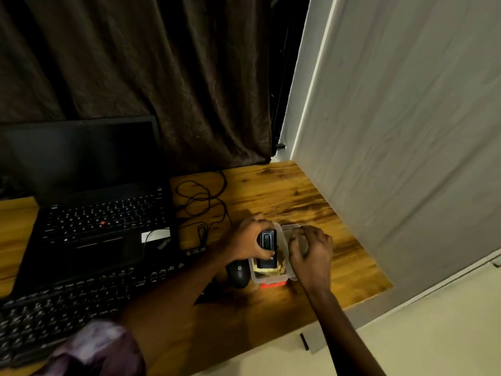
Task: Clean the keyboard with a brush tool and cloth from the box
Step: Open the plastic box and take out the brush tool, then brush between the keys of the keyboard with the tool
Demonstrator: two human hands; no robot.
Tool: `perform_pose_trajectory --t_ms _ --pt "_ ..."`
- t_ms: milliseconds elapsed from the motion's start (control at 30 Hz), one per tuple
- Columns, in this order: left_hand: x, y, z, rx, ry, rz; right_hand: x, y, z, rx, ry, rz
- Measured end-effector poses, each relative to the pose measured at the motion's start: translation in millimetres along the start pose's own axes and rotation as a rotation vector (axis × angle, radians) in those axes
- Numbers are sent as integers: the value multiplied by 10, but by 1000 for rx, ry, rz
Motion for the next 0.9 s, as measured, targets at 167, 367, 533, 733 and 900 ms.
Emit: perform_pose_trajectory --t_ms 167,367,533,733,900 --pt "187 -116 14 -12 -147 -110 -41 12 238 -6 475 122" --pt "338 -447 170 114 -474 -327 -494 -41 491 -254 1146 531" --pt "274 -828 359 152 -769 -437 -756 -157 719 -275 1237 599" --pt "190 -1382 601 221 -962 -511 -1060 -357 1127 -179 1114 654" --pt "298 -1820 816 284 -951 -545 -1281 -483 1515 -104 1106 668"
Point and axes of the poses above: each hand's wrist, its own y-axis towards the middle knuckle, its own x-axis out of the back of the hand, z = x × y, the point moved 7 cm from there along y, towards the middle knuckle, and after that the axes turned 11 degrees about z, right-handed, at the moved point
